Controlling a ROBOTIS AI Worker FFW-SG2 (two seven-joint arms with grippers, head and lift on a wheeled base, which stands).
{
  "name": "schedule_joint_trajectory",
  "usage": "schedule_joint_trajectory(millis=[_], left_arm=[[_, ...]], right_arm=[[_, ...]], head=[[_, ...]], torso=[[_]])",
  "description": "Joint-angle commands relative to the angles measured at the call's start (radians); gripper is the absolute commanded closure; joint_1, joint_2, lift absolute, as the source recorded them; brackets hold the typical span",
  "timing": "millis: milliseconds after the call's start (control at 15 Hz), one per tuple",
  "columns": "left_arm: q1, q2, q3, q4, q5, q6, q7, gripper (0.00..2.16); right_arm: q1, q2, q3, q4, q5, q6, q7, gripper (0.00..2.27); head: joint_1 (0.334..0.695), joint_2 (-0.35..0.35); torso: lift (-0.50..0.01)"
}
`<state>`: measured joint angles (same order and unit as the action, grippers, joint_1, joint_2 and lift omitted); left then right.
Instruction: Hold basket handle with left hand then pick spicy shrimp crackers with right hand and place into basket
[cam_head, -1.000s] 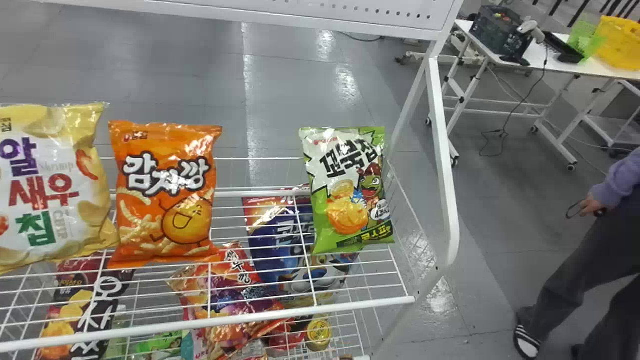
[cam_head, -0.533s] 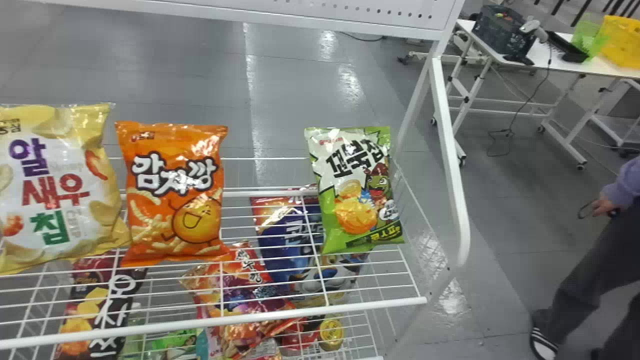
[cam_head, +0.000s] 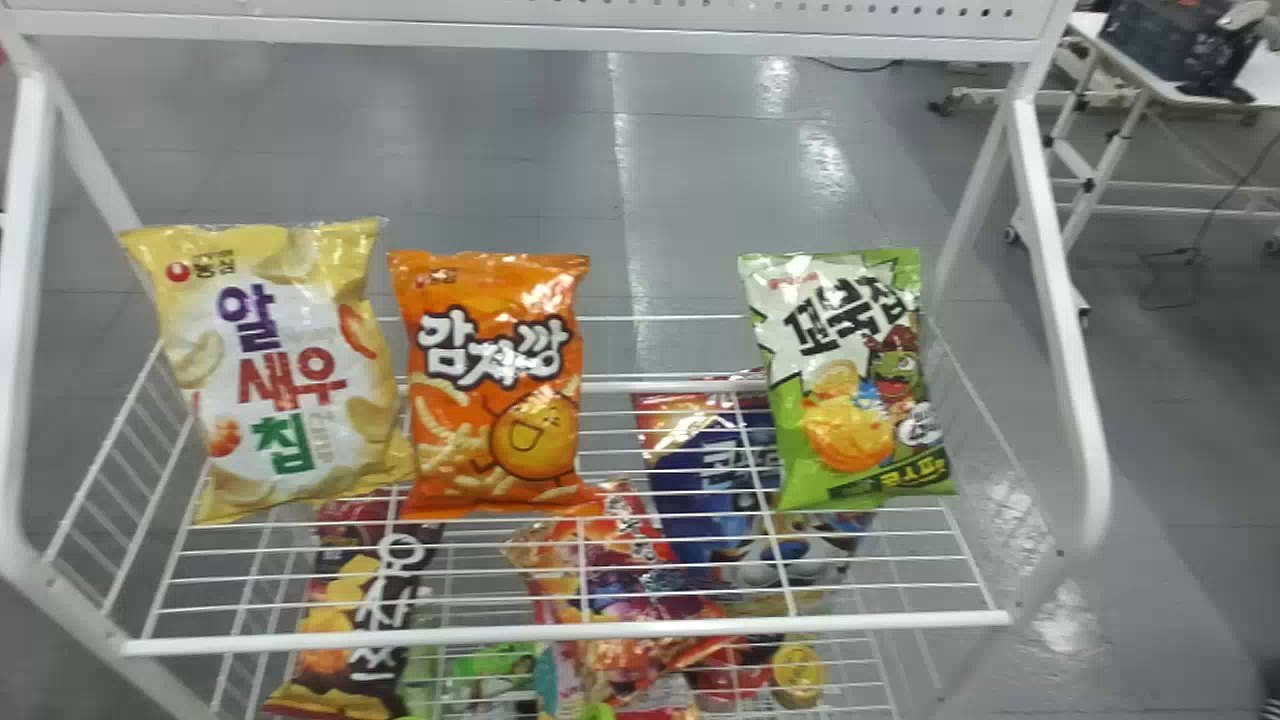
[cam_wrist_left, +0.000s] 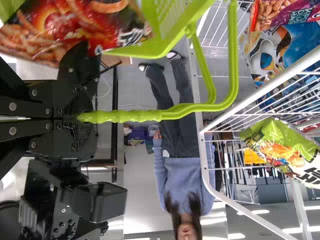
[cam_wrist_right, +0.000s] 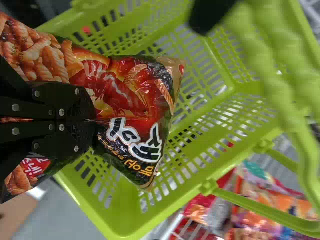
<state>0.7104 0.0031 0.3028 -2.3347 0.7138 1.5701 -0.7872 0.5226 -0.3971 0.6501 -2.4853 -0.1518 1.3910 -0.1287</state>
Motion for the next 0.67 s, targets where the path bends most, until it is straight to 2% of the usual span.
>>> schedule_joint_trajectory(millis=[0,133,200,267,333,600], left_arm=[[0.003,-0.006,-0.004,0.000,0.000,0.001,0.000,1.90],[0.006,-0.006,-0.004,0.000,0.000,0.001,0.000,1.90],[0.006,-0.006,-0.005,0.000,0.000,0.001,0.000,1.90],[0.006,-0.006,-0.004,0.000,0.000,0.001,0.000,1.90],[0.006,-0.006,-0.005,0.000,0.000,0.001,0.000,1.90],[0.006,-0.006,-0.005,-0.002,0.000,0.001,0.000,1.90]], right_arm=[[-0.016,0.020,0.025,0.019,0.014,-0.125,0.000,1.75],[-0.024,0.037,0.033,0.020,0.028,-0.125,0.000,1.74],[-0.029,0.038,0.033,0.020,0.024,-0.082,0.000,1.36],[-0.029,0.038,0.033,0.019,0.026,-0.072,-0.002,0.33],[-0.029,0.038,0.034,0.016,0.031,-0.036,-0.003,0.00],[-0.009,0.035,0.003,-0.024,0.064,0.053,-0.012,0.05]], head=[[0.695,0.076],[0.695,0.172],[0.695,0.224],[0.695,0.235],[0.695,0.234],[0.695,0.151]], torso=[[-0.037],[-0.037],[-0.037],[-0.037],[-0.037],[-0.037]])
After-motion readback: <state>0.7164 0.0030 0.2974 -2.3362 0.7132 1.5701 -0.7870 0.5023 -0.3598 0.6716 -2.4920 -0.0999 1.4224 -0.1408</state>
